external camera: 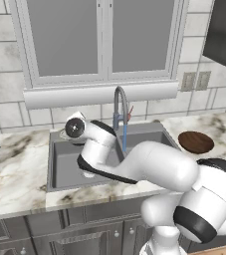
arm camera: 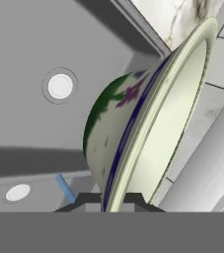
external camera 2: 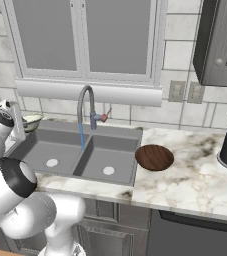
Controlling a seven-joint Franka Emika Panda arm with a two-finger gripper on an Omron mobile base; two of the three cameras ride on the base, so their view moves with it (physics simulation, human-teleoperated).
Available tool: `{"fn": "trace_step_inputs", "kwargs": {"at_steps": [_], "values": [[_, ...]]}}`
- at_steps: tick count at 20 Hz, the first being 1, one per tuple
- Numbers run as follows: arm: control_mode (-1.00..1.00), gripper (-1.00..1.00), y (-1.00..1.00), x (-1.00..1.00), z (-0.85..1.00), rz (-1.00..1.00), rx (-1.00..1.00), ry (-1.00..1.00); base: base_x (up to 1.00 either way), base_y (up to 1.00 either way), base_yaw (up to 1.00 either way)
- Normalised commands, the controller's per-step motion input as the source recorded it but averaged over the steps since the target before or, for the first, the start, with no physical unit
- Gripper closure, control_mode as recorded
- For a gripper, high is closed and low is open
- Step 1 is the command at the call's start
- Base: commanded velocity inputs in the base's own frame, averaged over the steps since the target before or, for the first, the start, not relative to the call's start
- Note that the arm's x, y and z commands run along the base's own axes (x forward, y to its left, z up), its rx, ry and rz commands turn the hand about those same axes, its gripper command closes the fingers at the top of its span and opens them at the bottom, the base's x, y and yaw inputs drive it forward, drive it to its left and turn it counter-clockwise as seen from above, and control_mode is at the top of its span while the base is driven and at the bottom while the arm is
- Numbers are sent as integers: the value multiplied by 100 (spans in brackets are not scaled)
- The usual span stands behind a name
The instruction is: Rinse each bowl for a few seconds and place them down in the sink or on the counter.
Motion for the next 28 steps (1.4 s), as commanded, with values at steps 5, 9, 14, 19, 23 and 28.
{"fn": "trace_step_inputs", "kwargs": {"at_steps": [5,9,14,19,23,28], "values": [[-100,100,41,-20,4,24,2,5,0,0,0],[-100,100,37,-20,0,23,7,4,0,0,0],[-100,100,30,-16,0,23,8,1,0,0,0],[-100,100,25,-1,-6,17,1,0,0,0,0],[-100,100,30,0,-4,14,0,1,0,0,0],[-100,100,21,0,-16,12,0,3,0,0,0]]}}
